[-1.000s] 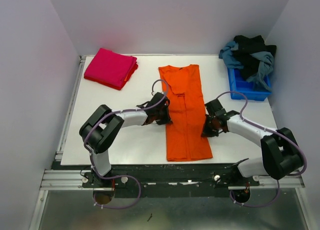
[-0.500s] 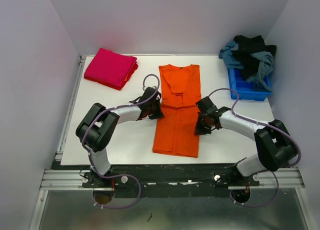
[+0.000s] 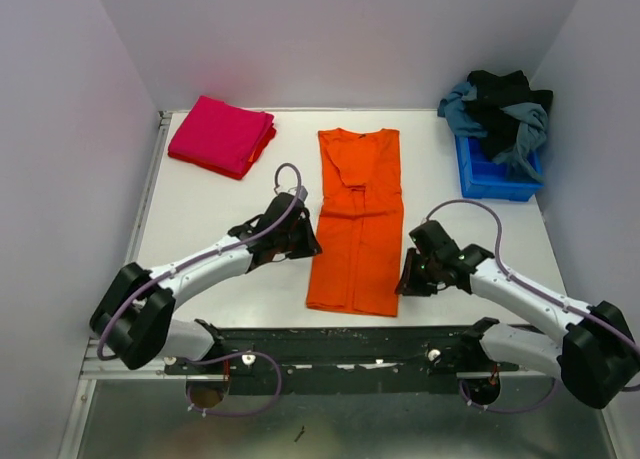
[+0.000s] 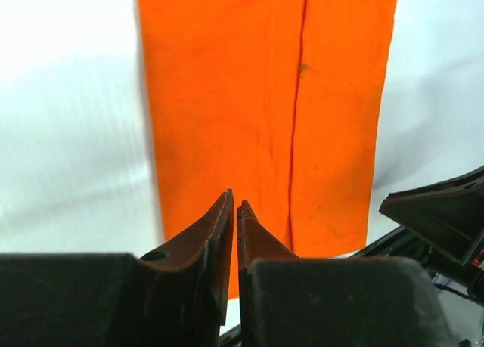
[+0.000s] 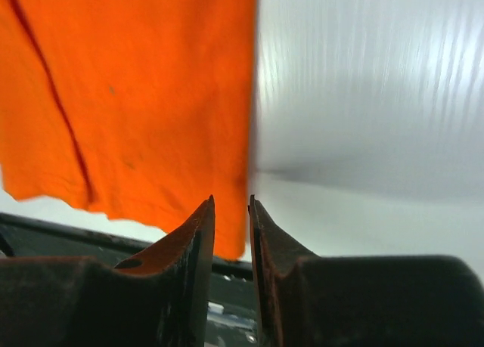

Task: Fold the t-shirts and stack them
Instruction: Grab the bottom of the folded rectangular tshirt with both arms

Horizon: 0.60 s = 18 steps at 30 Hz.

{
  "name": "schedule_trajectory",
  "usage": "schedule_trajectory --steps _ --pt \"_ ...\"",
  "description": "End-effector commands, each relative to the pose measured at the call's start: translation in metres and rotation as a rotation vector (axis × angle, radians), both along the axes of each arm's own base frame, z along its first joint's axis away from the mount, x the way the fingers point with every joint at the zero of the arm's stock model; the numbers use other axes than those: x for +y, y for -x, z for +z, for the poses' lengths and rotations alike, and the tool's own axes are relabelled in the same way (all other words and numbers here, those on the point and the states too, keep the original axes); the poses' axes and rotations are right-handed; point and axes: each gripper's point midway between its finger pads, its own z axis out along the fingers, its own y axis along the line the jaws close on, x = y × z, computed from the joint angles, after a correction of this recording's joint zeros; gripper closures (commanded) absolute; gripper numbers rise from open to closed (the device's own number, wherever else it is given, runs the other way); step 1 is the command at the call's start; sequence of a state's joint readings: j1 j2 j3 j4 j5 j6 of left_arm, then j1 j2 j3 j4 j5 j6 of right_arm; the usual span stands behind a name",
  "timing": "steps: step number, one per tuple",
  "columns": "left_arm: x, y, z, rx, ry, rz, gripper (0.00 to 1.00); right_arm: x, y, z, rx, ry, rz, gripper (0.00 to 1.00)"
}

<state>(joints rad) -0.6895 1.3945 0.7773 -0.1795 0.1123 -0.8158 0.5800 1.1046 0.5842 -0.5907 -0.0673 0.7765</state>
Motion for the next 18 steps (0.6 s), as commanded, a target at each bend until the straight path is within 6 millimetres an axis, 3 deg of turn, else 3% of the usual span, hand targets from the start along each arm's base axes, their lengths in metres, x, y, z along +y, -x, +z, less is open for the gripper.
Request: schedule_trajectory --steps 1,7,18 --pt "0.036 0.033 -0.011 0.051 -0.093 0.035 0.80 -0.008 0.049 -0.014 0.137 0.008 0.020 0.66" --pt "0.050 0.065 -0.028 0.118 -0.091 0.043 0.75 -0.005 0.070 -0.017 0.169 -0.044 0.023 0.66" --pt "0.051 0.084 -0.032 0.140 -0.045 0.011 0.75 0.012 0.065 -0.012 0.156 -0.055 0.070 0.67"
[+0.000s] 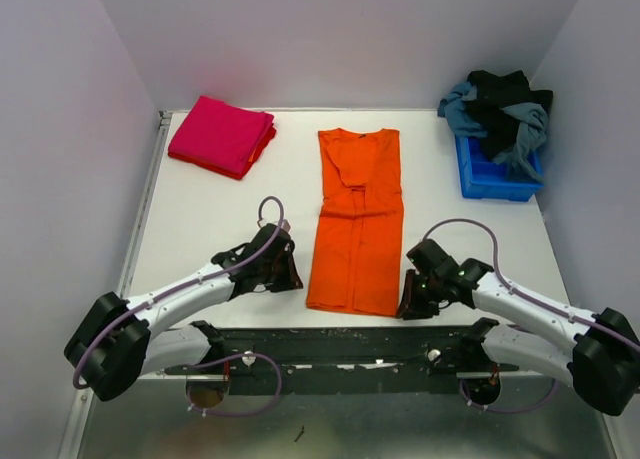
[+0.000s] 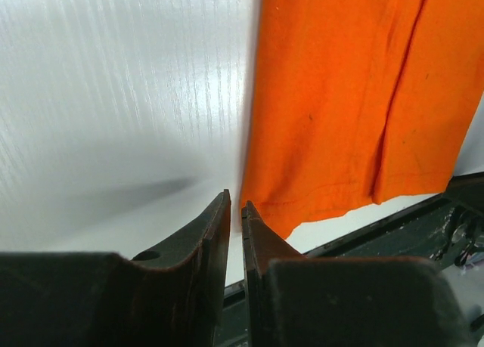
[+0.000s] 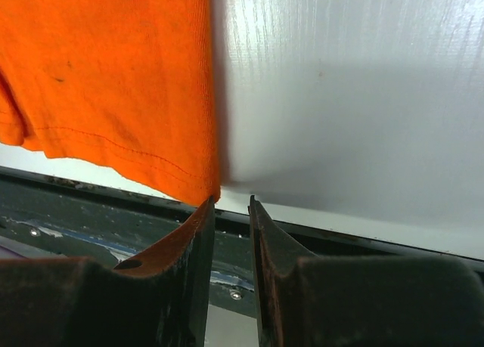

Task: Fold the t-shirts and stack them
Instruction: Grab the bottom of the folded rectangular tshirt with both arms

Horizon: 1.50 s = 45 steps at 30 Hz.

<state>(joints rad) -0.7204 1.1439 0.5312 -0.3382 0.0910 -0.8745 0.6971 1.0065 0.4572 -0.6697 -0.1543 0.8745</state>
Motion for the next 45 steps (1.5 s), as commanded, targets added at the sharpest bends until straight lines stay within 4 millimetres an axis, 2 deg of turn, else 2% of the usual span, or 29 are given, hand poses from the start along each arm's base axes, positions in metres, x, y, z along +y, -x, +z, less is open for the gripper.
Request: schedule_trajectory --steps 1,5,9,14,19,32,34,39,45 --pt "-0.003 0.009 0.006 0.007 0.041 -0.014 0.75 0.012 -0.004 0.009 -0.010 -0.031 0.008 0.67" --pt "-0.003 0.013 0.004 0.017 0.042 -0.027 0.74 0.016 -0.005 0.007 -0.002 -0.038 0.010 0.67" --pt "-0.005 0.015 0.006 0.020 0.056 -0.032 0.74 0.016 -0.010 0.016 -0.031 -0.040 0.005 0.66" --pt "-0.008 0.013 0.009 0.011 0.070 -0.036 0.73 0.008 -0.010 0.023 -0.052 -0.009 -0.005 0.58" --pt "-0.013 0.012 0.010 0.009 0.090 -0.042 0.73 0.013 -0.013 0.023 -0.076 -0.045 -0.001 0.55" --pt "-0.012 0.022 0.001 0.055 0.073 -0.061 0.74 0.013 -0.009 -0.009 -0.003 -0.004 0.000 0.65" --pt "-0.012 0.025 -0.001 0.068 0.067 -0.066 0.74 0.012 -0.008 -0.010 -0.004 0.004 0.001 0.69" --pt "-0.014 0.032 -0.002 0.091 0.072 -0.085 0.74 0.012 -0.010 -0.005 -0.017 0.002 0.009 0.86" --pt "-0.012 0.038 -0.005 0.116 0.042 -0.097 0.73 0.014 -0.010 -0.005 -0.015 -0.006 0.012 0.96"
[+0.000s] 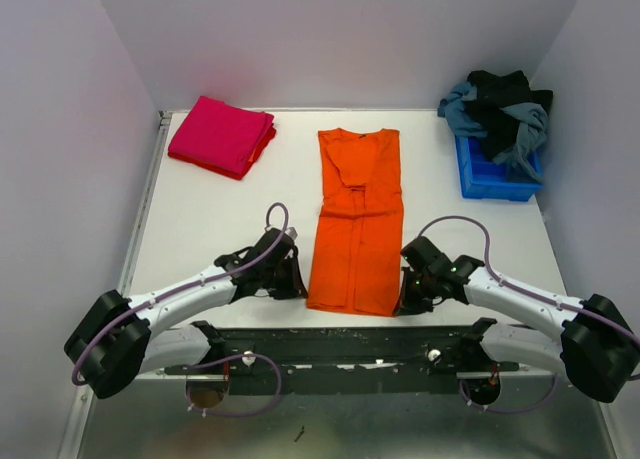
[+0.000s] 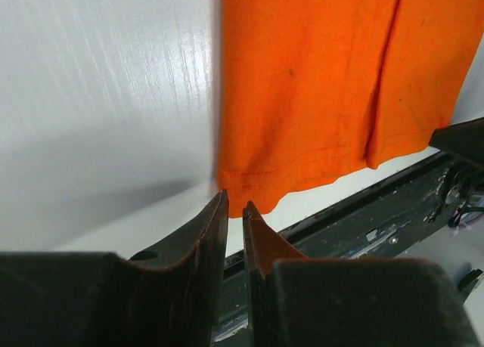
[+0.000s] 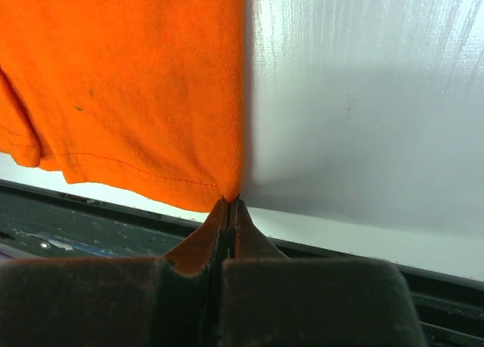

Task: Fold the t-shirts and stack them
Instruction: Grab the bottom of the folded rectangular tshirt with both arms

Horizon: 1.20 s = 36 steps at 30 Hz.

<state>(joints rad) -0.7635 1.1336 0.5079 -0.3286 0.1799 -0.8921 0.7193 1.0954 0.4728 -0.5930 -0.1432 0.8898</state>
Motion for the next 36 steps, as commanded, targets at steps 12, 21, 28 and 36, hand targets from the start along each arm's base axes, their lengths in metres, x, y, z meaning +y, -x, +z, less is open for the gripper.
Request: schedule_trajectory --steps 12,21,28,36 --pt "-0.007 0.015 -0.015 0.066 -0.038 -0.059 0.67 0.006 0.001 0.001 -0.011 -0.035 0.015 0.99" --pt "-0.013 0.015 -0.022 0.081 -0.018 -0.053 0.76 0.007 0.002 0.001 -0.011 -0.044 0.020 0.99" --pt "-0.014 0.015 -0.018 0.082 -0.033 -0.070 1.00 0.005 0.004 0.005 -0.004 -0.037 0.022 0.99" --pt "-0.022 0.022 0.020 0.042 0.007 -0.111 1.00 0.001 -0.003 0.038 -0.072 -0.034 0.019 0.99"
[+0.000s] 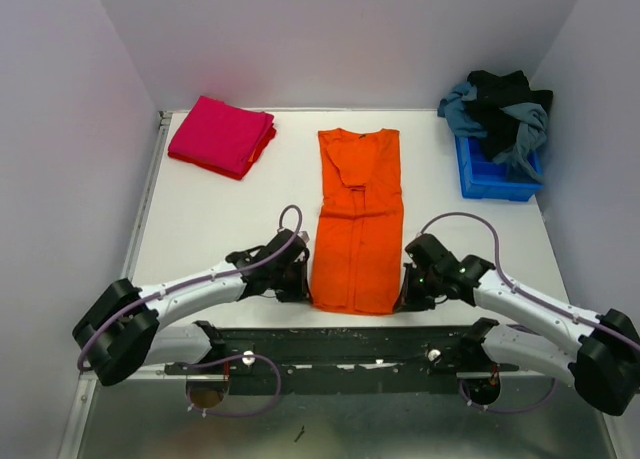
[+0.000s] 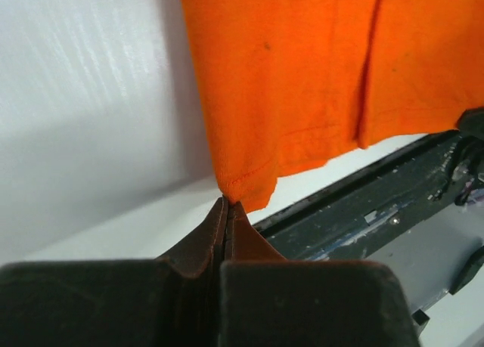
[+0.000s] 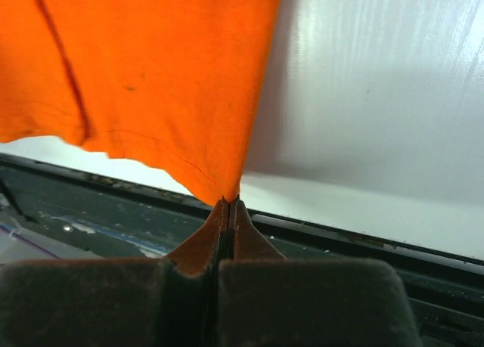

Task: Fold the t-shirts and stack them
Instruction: Grab the bottom of the folded rectangular tshirt with both arms, then fold the folded rectangular tshirt in 1/3 of the way

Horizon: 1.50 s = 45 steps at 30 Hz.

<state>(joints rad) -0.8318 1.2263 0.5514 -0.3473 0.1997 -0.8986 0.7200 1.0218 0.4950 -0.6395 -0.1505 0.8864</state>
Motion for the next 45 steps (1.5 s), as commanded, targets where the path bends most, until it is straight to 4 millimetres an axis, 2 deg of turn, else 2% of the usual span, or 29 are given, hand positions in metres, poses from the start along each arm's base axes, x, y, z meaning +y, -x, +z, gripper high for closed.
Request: schedule_trajectory --steps 1,6,14,17,22,28,40,42,45 --pt "-0.012 0.007 0.034 -0.021 0.064 -0.042 1.00 -0.003 -0.003 0.024 -0.048 0.006 0.012 0.99" --pt "-0.022 0.009 0.062 -0.044 0.135 -0.053 1.00 -0.010 -0.009 0.043 -0.095 0.034 0.008 0.99" --pt "-0.027 0.010 0.075 -0.070 0.157 -0.056 1.00 -0.018 -0.013 0.059 -0.148 0.049 -0.006 0.99" --pt "-0.032 0.008 0.081 -0.071 0.182 -0.046 1.00 -0.016 -0.020 0.070 -0.169 0.058 -0.008 0.99" --pt "-0.044 0.002 0.101 -0.096 0.262 -0.029 1.00 -0.023 -0.042 0.086 -0.238 0.119 -0.029 0.99" --pt "-0.042 -0.030 0.095 -0.152 0.154 0.035 1.00 -0.021 -0.073 0.095 -0.279 0.128 -0.043 0.99" --pt "-0.046 -0.124 0.104 -0.262 0.168 0.216 1.00 -0.018 -0.161 0.124 -0.388 0.089 -0.084 0.99" --pt "-0.045 -0.139 0.106 -0.279 0.150 0.226 1.00 -0.017 -0.175 0.124 -0.392 0.097 -0.086 0.99" --pt "-0.044 -0.159 0.103 -0.291 0.130 0.234 1.00 -0.017 -0.193 0.114 -0.368 0.119 -0.092 0.99"
